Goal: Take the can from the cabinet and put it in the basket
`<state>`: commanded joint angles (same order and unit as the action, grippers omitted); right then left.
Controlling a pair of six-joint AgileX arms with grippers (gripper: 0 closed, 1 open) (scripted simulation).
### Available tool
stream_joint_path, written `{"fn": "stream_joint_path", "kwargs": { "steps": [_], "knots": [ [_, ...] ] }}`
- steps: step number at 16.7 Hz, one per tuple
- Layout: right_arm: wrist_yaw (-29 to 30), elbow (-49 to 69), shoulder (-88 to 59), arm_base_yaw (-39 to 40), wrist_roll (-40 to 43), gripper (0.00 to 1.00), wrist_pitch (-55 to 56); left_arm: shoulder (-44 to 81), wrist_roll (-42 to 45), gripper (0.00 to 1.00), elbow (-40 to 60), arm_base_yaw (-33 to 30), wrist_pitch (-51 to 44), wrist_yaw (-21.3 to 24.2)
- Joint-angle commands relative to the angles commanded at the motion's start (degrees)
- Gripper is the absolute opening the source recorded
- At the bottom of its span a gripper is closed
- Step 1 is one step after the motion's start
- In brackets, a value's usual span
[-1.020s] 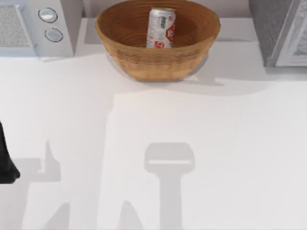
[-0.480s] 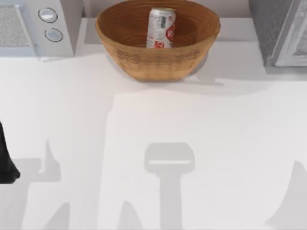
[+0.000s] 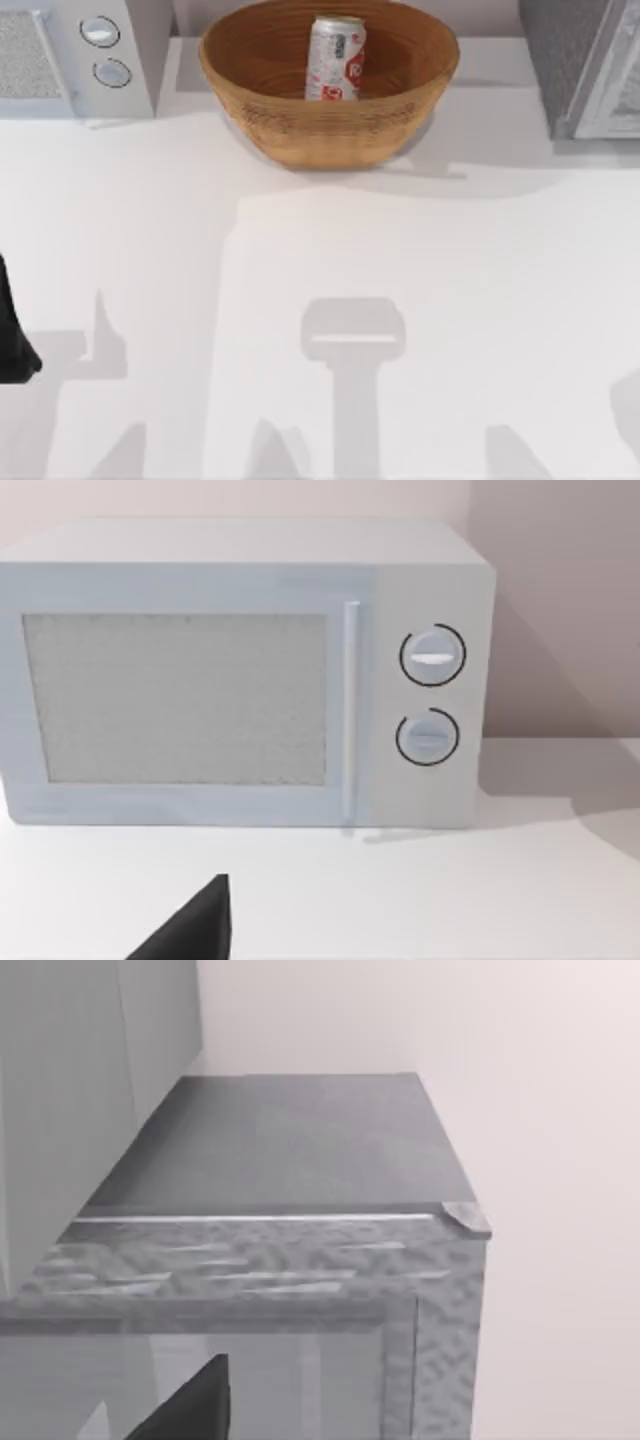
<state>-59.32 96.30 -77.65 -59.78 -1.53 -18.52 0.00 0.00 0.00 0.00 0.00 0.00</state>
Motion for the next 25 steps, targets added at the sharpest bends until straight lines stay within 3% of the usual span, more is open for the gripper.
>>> {"fn": "stream_joint_path", "kwargs": {
  "steps": [8, 12, 17, 25],
  "knots": [
    [0.20, 3.59, 0.81, -0.01, 0.00, 1.00, -3.37, 0.00, 0.00, 1.00, 0.00, 0.00, 0.00, 0.00],
    [6.01, 4.32, 0.60, 5.63, 0.03, 1.00, -3.67, 0.00, 0.00, 1.00, 0.00, 0.00, 0.00, 0.00],
    [24.81, 5.39, 0.17, 24.54, 0.13, 1.00, -4.73, 0.00, 0.00, 1.00, 0.00, 0.00, 0.00, 0.00],
    [65.84, 4.38, 1.60, 65.68, 0.28, 1.00, -6.25, 0.00, 0.00, 1.00, 0.00, 0.00, 0.00, 0.00]
  ]
}}
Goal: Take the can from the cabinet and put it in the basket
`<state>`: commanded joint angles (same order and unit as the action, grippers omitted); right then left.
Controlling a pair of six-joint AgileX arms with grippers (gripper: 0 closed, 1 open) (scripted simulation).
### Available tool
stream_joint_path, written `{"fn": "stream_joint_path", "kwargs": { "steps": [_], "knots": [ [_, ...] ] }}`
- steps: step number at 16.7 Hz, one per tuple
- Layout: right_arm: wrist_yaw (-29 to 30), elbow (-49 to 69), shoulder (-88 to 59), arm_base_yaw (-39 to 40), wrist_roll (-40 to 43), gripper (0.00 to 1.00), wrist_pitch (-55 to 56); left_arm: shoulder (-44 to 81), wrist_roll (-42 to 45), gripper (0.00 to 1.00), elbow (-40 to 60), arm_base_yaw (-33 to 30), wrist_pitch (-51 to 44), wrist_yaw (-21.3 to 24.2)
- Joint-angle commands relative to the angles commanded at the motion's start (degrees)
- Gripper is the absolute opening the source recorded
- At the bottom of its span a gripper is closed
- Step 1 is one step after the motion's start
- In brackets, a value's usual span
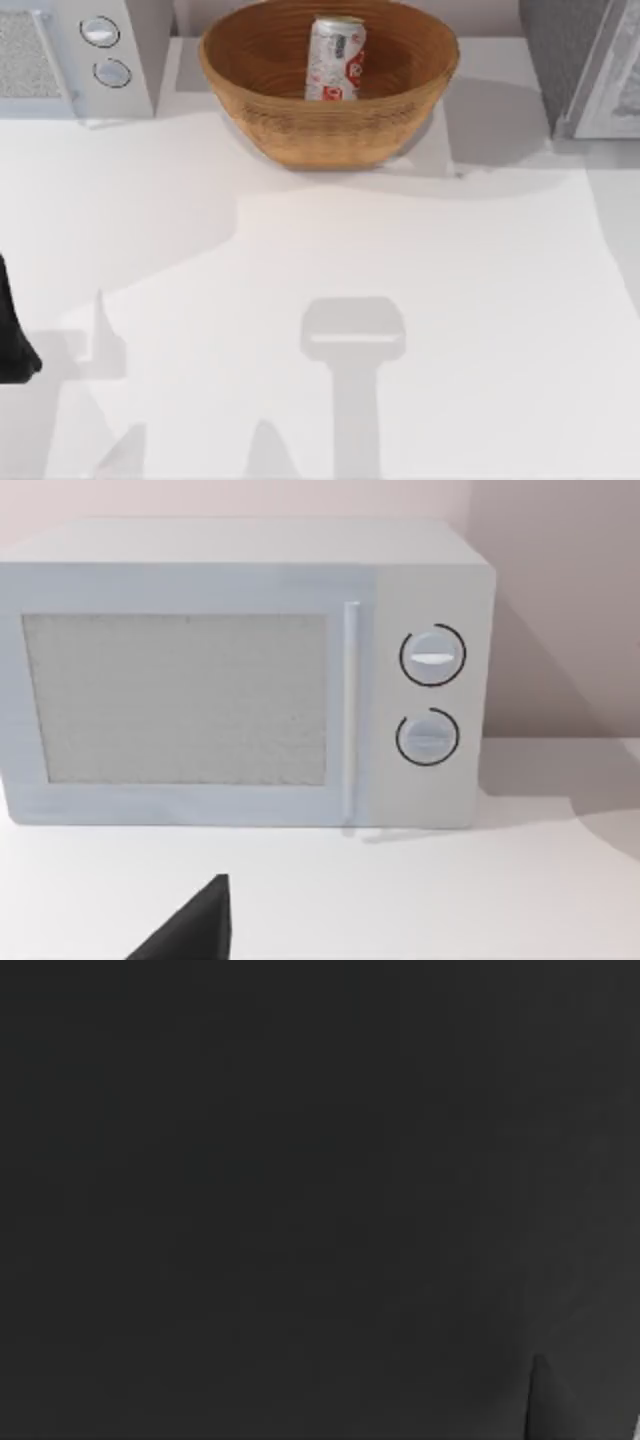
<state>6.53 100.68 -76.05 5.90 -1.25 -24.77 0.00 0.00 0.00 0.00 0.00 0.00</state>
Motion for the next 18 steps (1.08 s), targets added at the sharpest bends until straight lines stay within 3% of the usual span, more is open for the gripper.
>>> {"fn": "stream_joint_path", "kwargs": {
  "steps": [3, 6, 12, 18],
  "knots": [
    [11.70, -1.07, 1.05, 11.74, 0.05, 1.00, -0.27, 0.00, 0.00, 1.00, 0.00, 0.00, 0.00, 0.00],
    [18.18, -1.88, 1.82, 18.20, 0.09, 1.00, -0.40, 0.00, 0.00, 1.00, 0.00, 0.00, 0.00, 0.00],
    [20.48, -1.63, 3.27, 18.11, 0.80, 1.00, -0.83, 0.00, 0.00, 1.00, 0.00, 0.00, 0.00, 0.00],
    [17.10, 2.90, -3.10, 14.59, 0.75, 1.00, 1.10, 0.00, 0.00, 1.00, 0.00, 0.00, 0.00, 0.00]
  ]
}}
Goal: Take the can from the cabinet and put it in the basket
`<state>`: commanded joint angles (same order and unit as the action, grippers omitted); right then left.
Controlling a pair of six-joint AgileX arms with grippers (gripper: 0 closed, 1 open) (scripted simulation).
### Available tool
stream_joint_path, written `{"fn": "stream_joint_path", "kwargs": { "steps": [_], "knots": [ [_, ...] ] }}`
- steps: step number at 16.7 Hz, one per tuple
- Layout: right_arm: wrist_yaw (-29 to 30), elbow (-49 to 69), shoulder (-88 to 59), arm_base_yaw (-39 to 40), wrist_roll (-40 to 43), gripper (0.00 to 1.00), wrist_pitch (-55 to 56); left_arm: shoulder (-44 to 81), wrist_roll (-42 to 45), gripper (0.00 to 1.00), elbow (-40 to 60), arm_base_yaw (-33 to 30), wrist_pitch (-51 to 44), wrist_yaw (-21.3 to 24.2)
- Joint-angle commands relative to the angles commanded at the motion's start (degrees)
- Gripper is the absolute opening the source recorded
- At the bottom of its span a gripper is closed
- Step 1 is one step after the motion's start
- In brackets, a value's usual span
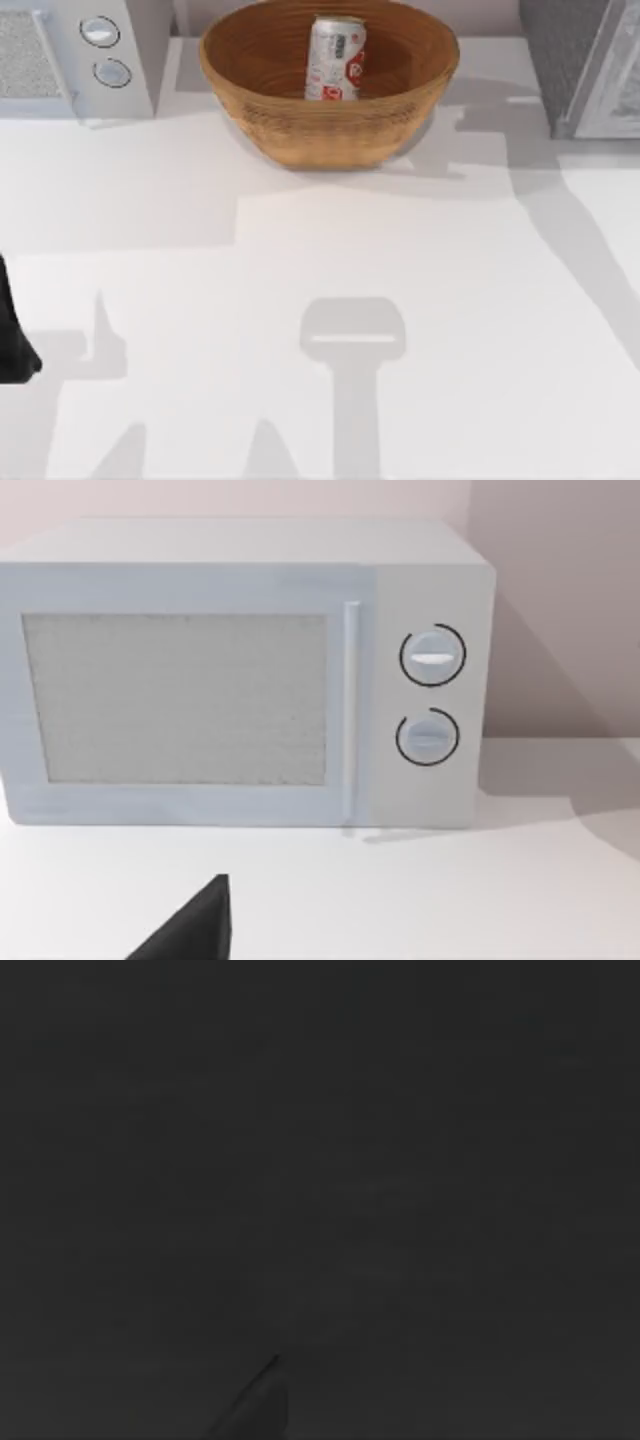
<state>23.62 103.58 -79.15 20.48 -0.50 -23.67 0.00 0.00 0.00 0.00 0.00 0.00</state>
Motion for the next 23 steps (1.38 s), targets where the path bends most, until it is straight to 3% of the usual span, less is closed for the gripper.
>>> {"fn": "stream_joint_path", "kwargs": {
  "steps": [7, 11, 17, 23],
  "knots": [
    [-1.06, 0.78, -1.01, -0.76, 0.07, 1.00, 0.60, 0.00, 0.00, 1.00, 0.00, 0.00, 0.00, 0.00],
    [-2.15, -4.77, 3.39, -1.89, 0.09, 1.00, 2.00, 0.00, 0.00, 1.00, 0.00, 0.00, 0.00, 0.00],
    [-7.04, -26.05, 20.12, -5.94, 0.21, 1.00, 6.74, 0.00, 0.00, 1.00, 0.00, 0.00, 0.00, 0.00],
    [-13.79, -59.21, 43.92, -11.71, 0.33, 1.00, 13.51, 0.00, 0.00, 1.00, 0.00, 0.00, 0.00, 0.00]
  ]
}}
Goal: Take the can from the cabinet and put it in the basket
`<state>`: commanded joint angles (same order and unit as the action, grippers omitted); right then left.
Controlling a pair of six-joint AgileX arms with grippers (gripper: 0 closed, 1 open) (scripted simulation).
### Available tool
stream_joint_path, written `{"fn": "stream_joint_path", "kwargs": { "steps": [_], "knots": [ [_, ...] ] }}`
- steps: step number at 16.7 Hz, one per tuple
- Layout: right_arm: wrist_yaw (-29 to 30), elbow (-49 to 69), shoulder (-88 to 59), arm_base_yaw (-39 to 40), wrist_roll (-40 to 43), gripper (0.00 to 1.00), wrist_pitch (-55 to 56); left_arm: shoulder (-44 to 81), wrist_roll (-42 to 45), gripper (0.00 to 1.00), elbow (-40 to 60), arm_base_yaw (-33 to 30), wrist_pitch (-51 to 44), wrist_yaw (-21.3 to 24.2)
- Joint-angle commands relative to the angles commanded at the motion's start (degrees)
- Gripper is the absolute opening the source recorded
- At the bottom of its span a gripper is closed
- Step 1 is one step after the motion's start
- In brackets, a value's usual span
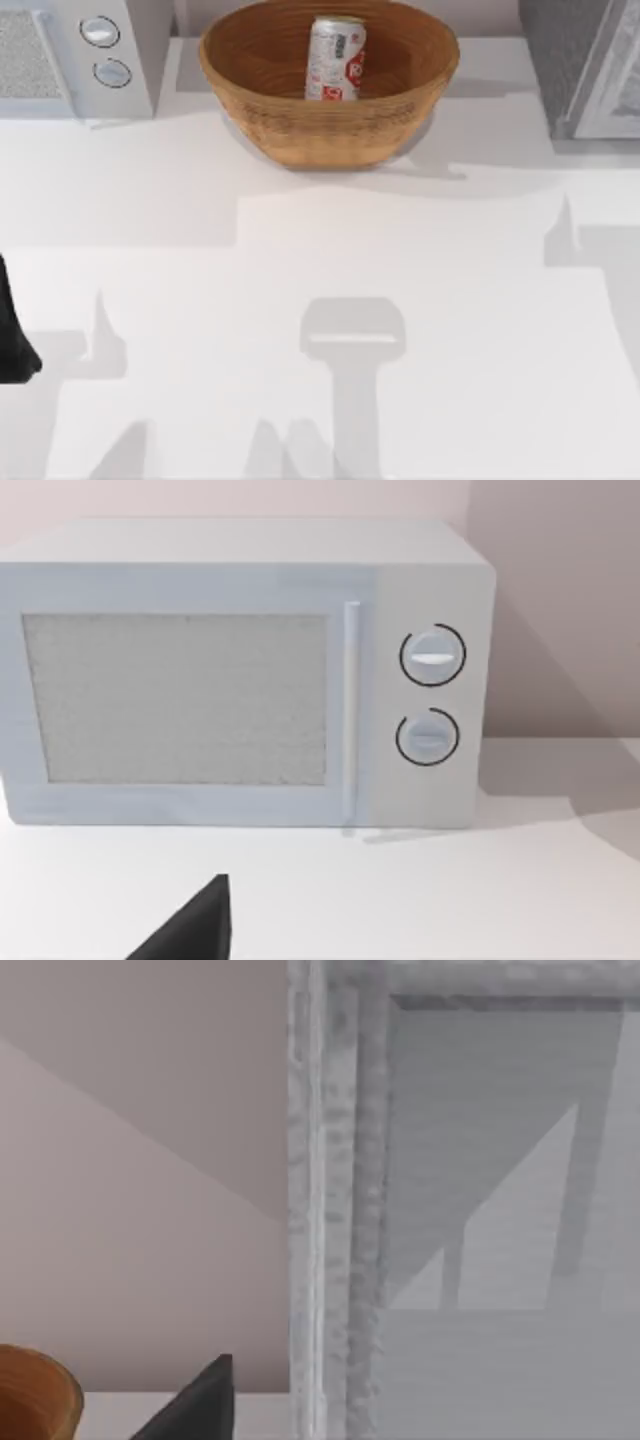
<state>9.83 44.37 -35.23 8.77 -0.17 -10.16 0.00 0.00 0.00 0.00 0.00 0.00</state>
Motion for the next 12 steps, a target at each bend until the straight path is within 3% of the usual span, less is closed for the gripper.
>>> {"fn": "stream_joint_path", "kwargs": {
  "steps": [6, 12],
  "knots": [
    [-6.55, -31.45, 23.53, -5.82, 0.11, 1.00, 6.78, 0.00, 0.00, 1.00, 0.00, 0.00, 0.00, 0.00],
    [-9.83, -44.33, 35.20, -8.76, 0.17, 1.00, 10.15, 0.00, 0.00, 1.00, 0.00, 0.00, 0.00, 0.00]
  ]
}}
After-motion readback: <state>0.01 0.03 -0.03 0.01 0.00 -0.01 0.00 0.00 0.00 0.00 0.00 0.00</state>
